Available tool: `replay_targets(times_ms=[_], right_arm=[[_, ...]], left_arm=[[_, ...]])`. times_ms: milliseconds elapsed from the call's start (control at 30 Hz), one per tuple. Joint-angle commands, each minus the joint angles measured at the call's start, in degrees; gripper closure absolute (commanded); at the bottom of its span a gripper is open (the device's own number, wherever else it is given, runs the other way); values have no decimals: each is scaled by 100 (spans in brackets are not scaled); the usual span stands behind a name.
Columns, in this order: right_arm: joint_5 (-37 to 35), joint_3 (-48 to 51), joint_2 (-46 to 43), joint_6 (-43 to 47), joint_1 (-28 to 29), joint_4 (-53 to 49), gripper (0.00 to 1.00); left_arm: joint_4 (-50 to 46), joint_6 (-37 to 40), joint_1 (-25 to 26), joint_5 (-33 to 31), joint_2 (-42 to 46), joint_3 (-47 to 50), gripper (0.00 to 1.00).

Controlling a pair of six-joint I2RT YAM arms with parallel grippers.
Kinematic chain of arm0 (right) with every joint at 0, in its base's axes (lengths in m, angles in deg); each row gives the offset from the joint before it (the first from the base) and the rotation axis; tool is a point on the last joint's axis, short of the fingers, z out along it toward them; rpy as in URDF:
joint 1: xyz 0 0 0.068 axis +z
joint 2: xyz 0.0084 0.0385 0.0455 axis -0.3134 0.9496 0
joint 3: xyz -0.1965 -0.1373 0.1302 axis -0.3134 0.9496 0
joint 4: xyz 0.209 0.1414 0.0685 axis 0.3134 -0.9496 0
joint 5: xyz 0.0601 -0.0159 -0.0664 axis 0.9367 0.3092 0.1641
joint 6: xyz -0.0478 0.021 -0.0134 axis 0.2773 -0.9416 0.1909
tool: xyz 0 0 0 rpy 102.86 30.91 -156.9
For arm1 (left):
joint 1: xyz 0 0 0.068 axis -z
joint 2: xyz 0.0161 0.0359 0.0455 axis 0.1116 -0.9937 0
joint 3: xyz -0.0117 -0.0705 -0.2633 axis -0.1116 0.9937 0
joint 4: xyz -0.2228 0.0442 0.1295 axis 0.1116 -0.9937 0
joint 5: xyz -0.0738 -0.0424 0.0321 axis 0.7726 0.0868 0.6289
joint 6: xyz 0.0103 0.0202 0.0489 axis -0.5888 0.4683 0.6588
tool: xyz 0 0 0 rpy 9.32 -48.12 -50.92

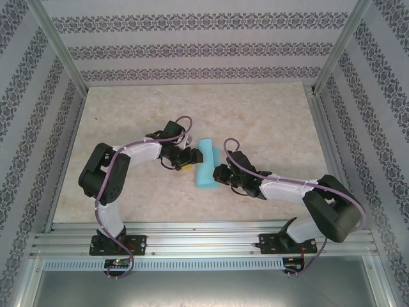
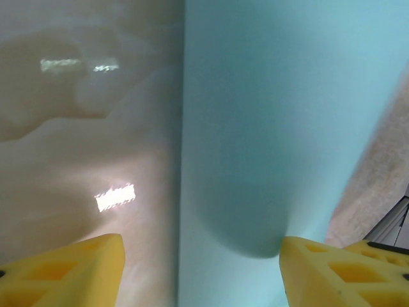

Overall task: Fold a paper plane with a square sheet of paper (fold left side to right side)
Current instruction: First fold in half a square sheet of paper at the center of the table.

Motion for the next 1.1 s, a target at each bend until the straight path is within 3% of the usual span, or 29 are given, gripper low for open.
replay_targets(times_ms=[0,533,833,1067], right_arm=[[20,90,-16,-117,-61,-91,100],[-15,55,191,-56,-167,-410,97],[98,64,-203,326,-520,-730,66],[97,201,-556,668,-1058,-1137,63]], left_arm=[[279,-149,85,-37,-142,-234,37],[-34,-39,339,-214,-670,-596,46],[-388,32,463,-548,-850,-803,49],[-729,102,587,-769,-987,-1047,50]])
